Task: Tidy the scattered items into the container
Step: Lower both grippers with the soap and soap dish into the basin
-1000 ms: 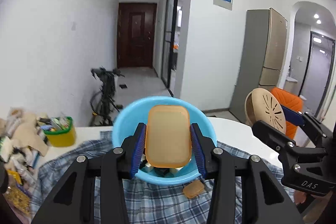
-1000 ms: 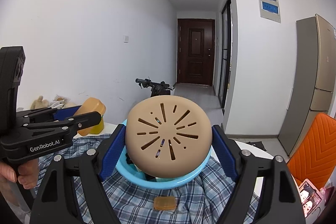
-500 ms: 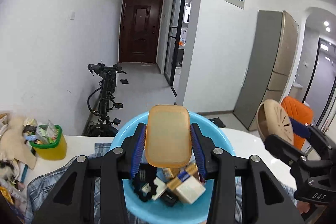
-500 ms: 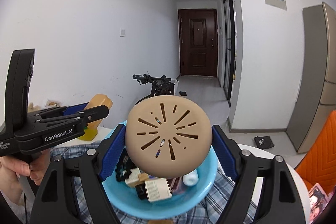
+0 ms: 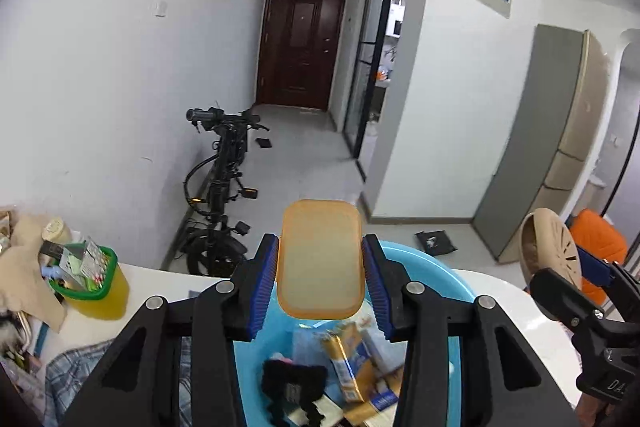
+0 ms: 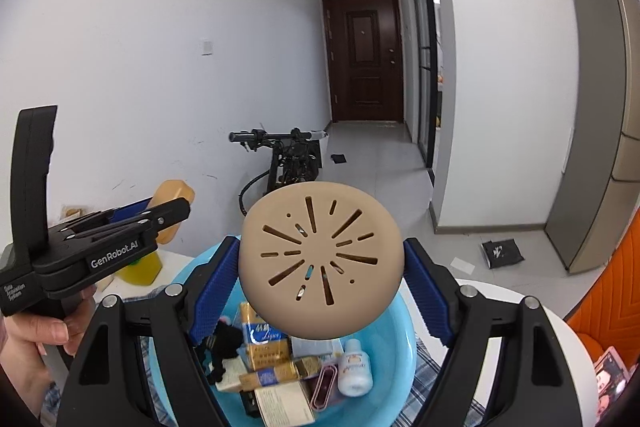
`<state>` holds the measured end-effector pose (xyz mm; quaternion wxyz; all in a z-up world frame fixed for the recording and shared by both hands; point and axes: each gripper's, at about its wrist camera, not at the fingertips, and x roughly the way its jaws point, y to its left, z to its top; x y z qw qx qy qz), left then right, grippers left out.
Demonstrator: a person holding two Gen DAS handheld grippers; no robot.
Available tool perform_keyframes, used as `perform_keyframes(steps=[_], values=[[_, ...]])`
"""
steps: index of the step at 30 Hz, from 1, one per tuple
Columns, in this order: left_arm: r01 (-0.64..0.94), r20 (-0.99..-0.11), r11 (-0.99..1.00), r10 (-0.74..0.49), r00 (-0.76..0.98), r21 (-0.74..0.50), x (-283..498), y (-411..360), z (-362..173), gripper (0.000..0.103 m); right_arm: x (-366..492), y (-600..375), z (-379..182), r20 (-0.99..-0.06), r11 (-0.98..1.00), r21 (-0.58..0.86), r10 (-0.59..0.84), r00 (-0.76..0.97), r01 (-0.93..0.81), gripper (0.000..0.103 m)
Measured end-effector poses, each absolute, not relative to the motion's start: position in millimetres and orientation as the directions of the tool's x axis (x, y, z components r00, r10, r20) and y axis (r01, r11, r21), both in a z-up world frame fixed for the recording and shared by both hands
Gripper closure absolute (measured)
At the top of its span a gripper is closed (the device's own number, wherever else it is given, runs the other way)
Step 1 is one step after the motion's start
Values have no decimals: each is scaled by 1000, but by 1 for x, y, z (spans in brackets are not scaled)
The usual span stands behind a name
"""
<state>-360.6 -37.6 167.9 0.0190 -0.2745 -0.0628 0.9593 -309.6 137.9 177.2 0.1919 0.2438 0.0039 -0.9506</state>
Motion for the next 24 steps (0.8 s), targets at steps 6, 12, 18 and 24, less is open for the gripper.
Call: perform_keyframes(steps=[6, 12, 18, 24], values=[[-29, -539, -995, 77, -839, -96, -373, -28, 181, 58, -334, 139, 184, -487, -937, 92, -337, -806, 337, 24], [-67, -576, -996, 93, -812, -66, -378, -15, 194, 58, -352, 147, 192, -534, -920, 175, -387, -751, 350, 24], [-96, -710, -995, 78, -700, -15, -389, 9, 191, 58, -363, 141, 181, -681, -926, 122, -339, -649, 356, 24], [-63, -851, -998, 57, -522, -29, -400, 19, 155, 58, -374, 143, 156, -820, -929, 171, -319, -476, 327, 24]])
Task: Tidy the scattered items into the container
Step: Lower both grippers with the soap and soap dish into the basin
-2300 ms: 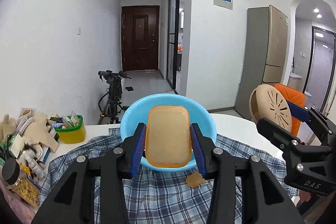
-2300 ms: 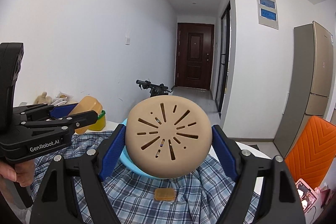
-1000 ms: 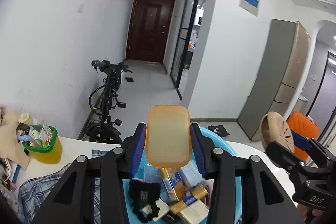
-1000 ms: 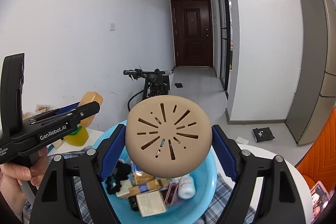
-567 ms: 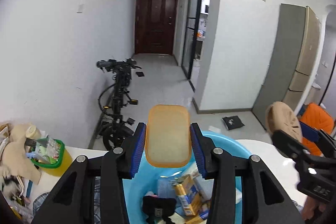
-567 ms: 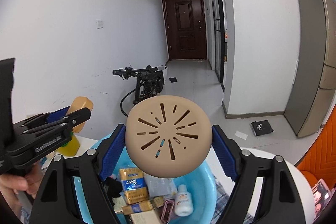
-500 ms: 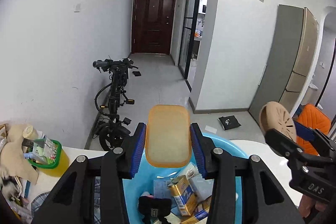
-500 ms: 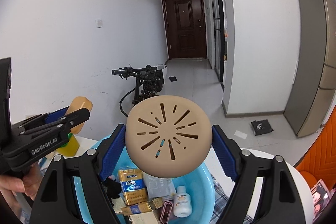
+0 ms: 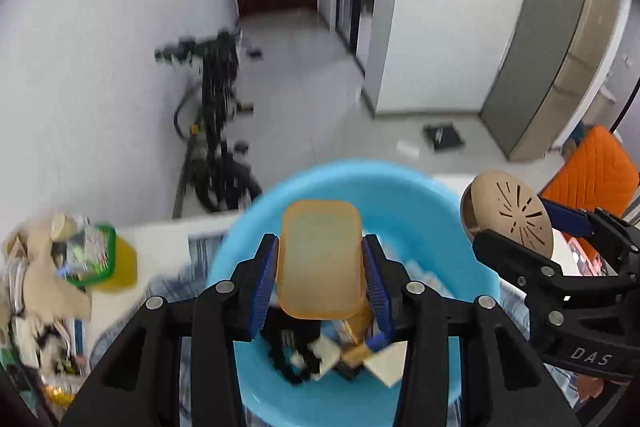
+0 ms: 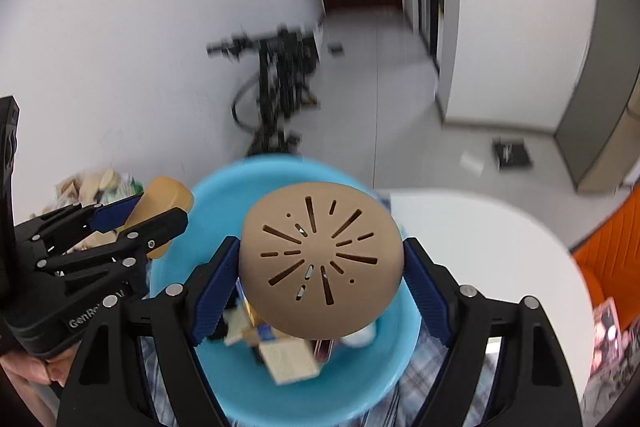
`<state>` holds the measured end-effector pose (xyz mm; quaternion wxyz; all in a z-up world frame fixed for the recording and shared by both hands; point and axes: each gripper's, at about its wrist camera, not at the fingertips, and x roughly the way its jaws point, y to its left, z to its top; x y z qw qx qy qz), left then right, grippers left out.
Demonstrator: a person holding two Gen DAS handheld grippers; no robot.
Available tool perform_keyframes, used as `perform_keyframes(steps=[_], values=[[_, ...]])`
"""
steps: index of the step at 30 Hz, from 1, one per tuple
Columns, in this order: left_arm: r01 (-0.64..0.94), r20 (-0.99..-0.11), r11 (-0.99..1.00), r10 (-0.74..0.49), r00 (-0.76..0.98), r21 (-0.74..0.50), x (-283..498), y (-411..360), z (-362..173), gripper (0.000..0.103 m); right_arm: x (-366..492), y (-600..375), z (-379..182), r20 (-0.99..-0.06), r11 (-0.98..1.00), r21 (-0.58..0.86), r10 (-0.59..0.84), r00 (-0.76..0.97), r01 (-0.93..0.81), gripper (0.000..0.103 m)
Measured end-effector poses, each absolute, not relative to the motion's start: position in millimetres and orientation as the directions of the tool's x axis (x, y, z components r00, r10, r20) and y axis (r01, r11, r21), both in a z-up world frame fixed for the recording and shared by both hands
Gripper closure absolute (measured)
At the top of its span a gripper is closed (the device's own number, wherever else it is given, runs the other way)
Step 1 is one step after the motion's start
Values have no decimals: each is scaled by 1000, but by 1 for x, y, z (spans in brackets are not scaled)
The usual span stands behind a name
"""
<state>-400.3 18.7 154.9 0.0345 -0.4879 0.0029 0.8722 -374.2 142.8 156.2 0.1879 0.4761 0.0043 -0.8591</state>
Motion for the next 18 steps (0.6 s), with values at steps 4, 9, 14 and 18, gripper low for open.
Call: perform_keyframes(steps=[4, 9, 14, 18], values=[[-30, -892, -999, 42, -450, -31, -404, 14, 136, 58, -374, 147, 142, -871, -940, 142, -268, -412, 311, 24], [-20, -895, -999, 48, -443, -44, -404, 7, 129, 58, -378, 150, 136, -875, -939, 151, -272, -401, 308, 24], [-17, -901, -998, 61, -430, -59, -406, 3, 115, 58, -385, 146, 123, -877, -939, 162, -278, -391, 303, 24], [-17, -910, -998, 64, -409, -62, -409, 1, 97, 58, -388, 140, 108, -888, -939, 156, -269, -373, 306, 24]])
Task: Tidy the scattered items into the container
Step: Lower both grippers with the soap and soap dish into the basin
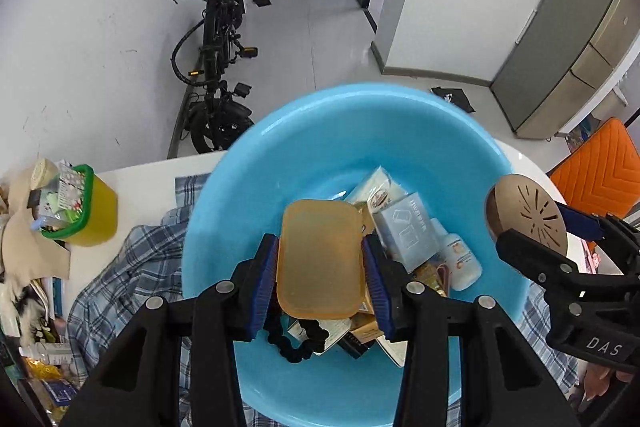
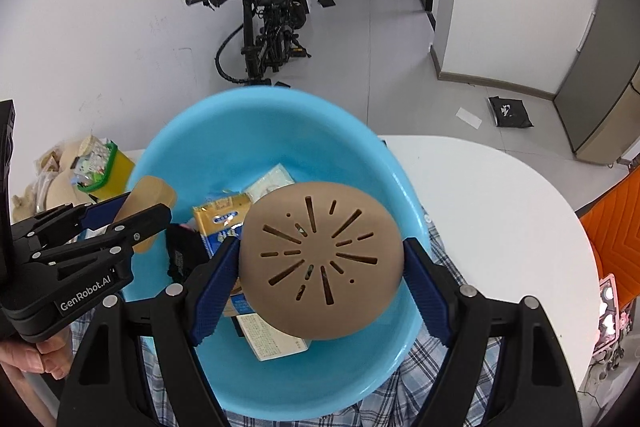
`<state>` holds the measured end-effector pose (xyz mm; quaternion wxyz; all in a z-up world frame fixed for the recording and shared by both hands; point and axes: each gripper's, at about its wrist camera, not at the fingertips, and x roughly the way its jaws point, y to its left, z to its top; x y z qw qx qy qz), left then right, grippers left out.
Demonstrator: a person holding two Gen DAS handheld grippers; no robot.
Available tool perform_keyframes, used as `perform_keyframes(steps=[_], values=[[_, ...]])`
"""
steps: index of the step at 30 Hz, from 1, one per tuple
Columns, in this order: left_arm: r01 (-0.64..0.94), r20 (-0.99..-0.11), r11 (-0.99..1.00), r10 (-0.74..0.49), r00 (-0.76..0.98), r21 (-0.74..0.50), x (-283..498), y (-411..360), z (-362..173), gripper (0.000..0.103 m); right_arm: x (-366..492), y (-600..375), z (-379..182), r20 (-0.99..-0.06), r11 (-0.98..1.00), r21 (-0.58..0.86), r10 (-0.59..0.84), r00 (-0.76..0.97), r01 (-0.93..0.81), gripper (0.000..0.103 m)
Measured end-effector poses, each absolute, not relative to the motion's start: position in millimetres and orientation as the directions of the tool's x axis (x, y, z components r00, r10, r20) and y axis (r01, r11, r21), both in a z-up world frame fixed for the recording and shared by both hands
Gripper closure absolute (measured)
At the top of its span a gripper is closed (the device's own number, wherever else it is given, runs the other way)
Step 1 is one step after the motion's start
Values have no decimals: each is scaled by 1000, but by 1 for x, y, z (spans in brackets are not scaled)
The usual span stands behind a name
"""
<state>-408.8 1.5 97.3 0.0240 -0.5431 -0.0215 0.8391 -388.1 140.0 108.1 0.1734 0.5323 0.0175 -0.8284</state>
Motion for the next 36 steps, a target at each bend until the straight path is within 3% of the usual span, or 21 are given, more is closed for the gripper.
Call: perform_keyframes(steps=[19, 30, 34, 36], values=[[-16, -935, -997, 80, -344, -79, -418, -7, 38, 58, -398, 120, 59, -912, -940, 159, -257, -319, 304, 24], [-28, -924, -996, 89, -371, -85, -419, -4, 38, 58, -396, 116, 52, -914, -940, 158, -254, -315, 302, 24], [-37, -908, -996, 85, -411, -76, -416, -6, 47, 38, -396, 116, 55, -912, -942, 152, -249, -325, 298, 24], [-41, -898, -996, 92, -430, -82, -414, -8, 53, 38, -395, 113, 56, -913, -941, 142, -244, -327, 306, 24]])
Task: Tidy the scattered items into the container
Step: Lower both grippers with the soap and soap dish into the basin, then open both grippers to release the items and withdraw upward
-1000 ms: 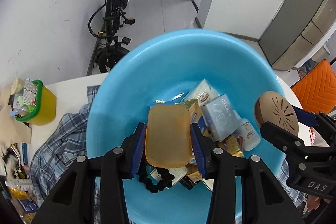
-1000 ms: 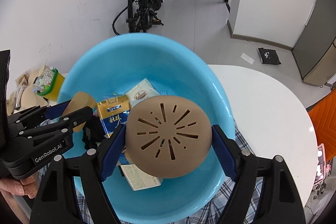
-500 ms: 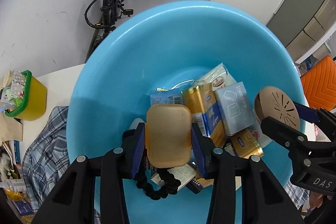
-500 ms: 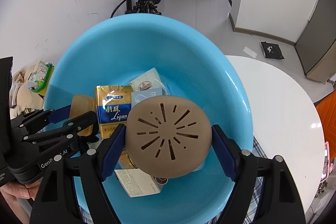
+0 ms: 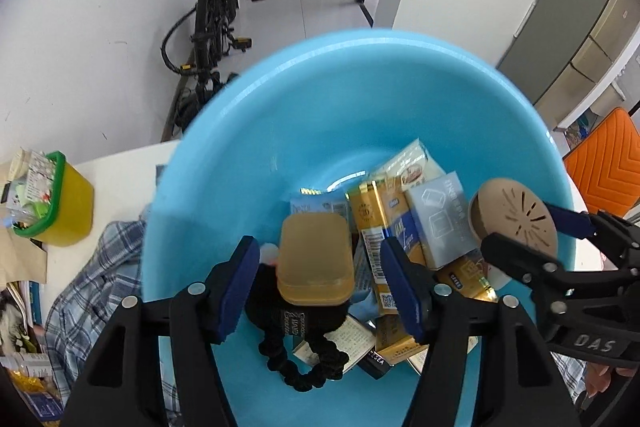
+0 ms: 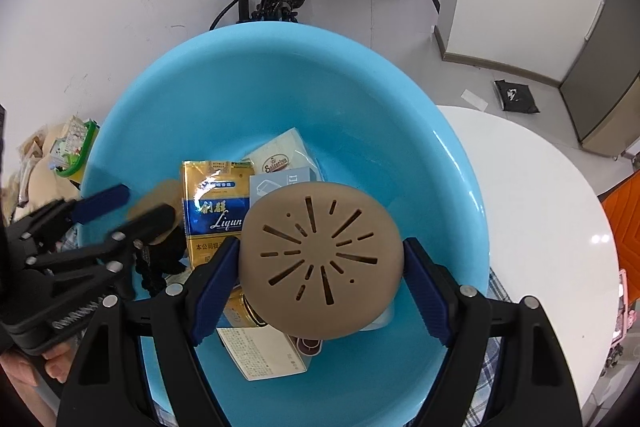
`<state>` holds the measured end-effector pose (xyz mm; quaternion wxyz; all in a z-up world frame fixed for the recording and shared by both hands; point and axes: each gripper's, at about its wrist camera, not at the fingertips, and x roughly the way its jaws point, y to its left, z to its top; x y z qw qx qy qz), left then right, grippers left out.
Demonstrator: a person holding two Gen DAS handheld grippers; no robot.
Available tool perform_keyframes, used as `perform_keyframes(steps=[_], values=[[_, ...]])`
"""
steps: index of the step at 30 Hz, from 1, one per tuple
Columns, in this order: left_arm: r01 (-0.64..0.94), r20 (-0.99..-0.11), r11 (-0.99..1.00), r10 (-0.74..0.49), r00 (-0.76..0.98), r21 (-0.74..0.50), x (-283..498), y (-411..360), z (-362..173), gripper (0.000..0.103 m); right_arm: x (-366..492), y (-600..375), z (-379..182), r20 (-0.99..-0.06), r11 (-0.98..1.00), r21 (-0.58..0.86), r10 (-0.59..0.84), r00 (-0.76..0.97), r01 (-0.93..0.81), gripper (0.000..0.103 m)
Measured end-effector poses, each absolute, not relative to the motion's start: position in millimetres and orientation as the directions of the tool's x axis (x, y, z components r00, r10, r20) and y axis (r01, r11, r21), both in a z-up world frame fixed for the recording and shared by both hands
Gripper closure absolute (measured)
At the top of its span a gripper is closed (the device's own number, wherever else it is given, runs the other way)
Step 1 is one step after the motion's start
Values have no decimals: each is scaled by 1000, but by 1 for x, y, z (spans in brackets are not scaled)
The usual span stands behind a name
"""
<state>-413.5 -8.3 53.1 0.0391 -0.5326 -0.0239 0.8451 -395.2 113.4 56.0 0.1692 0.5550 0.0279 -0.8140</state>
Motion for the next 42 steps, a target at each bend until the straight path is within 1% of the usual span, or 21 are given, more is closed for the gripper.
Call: perform_keyframes(steps=[7, 10, 11, 15, 18, 19, 20, 21, 24, 31, 34, 35, 36, 37, 42], values=[[-47, -879, -997, 80, -470, -65, -402, -26, 78, 37, -397, 107, 61, -901, -935, 167, -273, -336, 312, 24], [-40, -861, -997, 73, -503, -62, -396, -37, 90, 24, -399, 104, 64, -893, -932, 183, -290, -343, 312, 24], [-35, -854, -997, 72, -515, -63, -395, -40, 94, 22, -400, 102, 64, -893, -933, 183, -290, -345, 310, 24], [-18, -834, -998, 62, -548, -62, -392, -50, 102, 22, -401, 92, 61, -890, -932, 176, -288, -353, 316, 24], [-34, -821, -997, 75, -566, -68, -388, -54, 104, 22, -401, 86, 56, -886, -932, 170, -286, -365, 320, 24], [-41, -814, -997, 80, -575, -69, -387, -55, 104, 20, -400, 84, 55, -886, -931, 167, -286, -366, 323, 24], [-49, -806, -996, 85, -586, -70, -386, -56, 103, 15, -400, 82, 54, -885, -931, 163, -284, -370, 326, 24], [-58, -795, -996, 91, -599, -71, -384, -56, 103, 13, -399, 81, 52, -883, -931, 161, -284, -374, 327, 24], [-61, -768, -996, 94, -633, -71, -381, -60, 103, 13, -398, 79, 49, -882, -929, 166, -290, -372, 331, 23], [-57, -766, -996, 92, -636, -73, -378, -66, 98, 13, -399, 77, 37, -886, -932, 148, -274, -375, 330, 21], [-60, -769, -996, 88, -633, -64, -375, -67, 95, 13, -397, 75, 36, -882, -929, 131, -268, -388, 346, 19], [-59, -770, -996, 89, -631, -67, -375, -67, 94, 13, -396, 75, 36, -879, -928, 130, -271, -393, 348, 16], [-57, -771, -996, 92, -631, -72, -374, -68, 93, 13, -395, 76, 37, -875, -929, 131, -272, -399, 346, 9], [-56, -770, -995, 97, -631, -80, -373, -69, 92, 13, -393, 77, 39, -870, -931, 131, -273, -410, 342, 7], [-49, -766, -992, 124, -631, -121, -367, -72, 90, 13, -381, 79, 60, -815, -930, 104, -282, -507, 352, 2]])
